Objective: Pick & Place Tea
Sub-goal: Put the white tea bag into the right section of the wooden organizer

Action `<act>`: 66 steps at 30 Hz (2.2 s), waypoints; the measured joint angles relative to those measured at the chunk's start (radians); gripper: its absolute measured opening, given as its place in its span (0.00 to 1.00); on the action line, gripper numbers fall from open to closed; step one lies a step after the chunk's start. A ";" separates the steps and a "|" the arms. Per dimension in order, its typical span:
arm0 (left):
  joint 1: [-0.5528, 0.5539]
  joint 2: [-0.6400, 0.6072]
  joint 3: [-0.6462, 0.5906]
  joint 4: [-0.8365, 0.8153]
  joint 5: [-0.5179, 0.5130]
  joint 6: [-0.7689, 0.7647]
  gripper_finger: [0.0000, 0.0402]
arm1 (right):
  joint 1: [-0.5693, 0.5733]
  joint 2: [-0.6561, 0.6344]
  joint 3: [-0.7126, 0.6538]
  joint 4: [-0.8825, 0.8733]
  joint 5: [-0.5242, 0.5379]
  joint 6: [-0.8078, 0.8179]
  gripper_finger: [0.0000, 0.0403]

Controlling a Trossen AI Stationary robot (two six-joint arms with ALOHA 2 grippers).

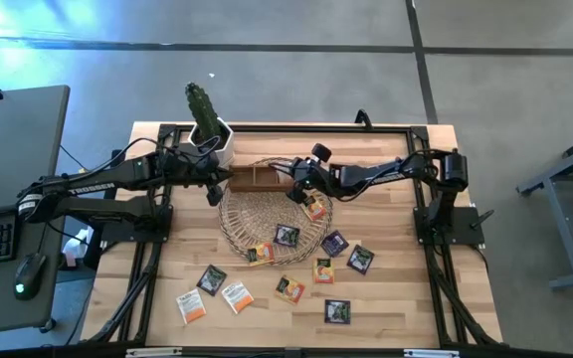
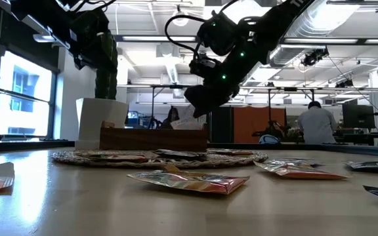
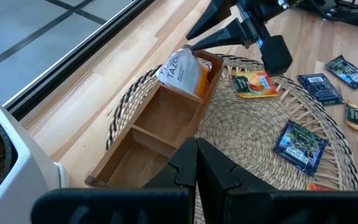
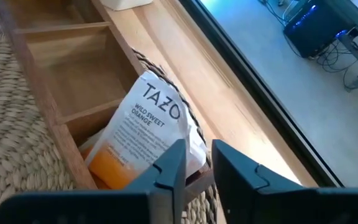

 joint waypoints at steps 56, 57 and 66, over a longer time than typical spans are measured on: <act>0.000 0.005 -0.001 0.073 0.109 0.004 0.00 | 0.231 -0.092 0.025 0.159 -0.795 -0.131 0.22; 0.000 0.005 -0.001 0.075 0.128 0.007 0.00 | 0.235 -0.089 0.025 0.174 -0.810 -0.131 0.22; 0.000 0.016 -0.001 0.076 0.096 -0.001 0.00 | 0.273 0.034 0.038 0.379 -0.904 -0.106 0.24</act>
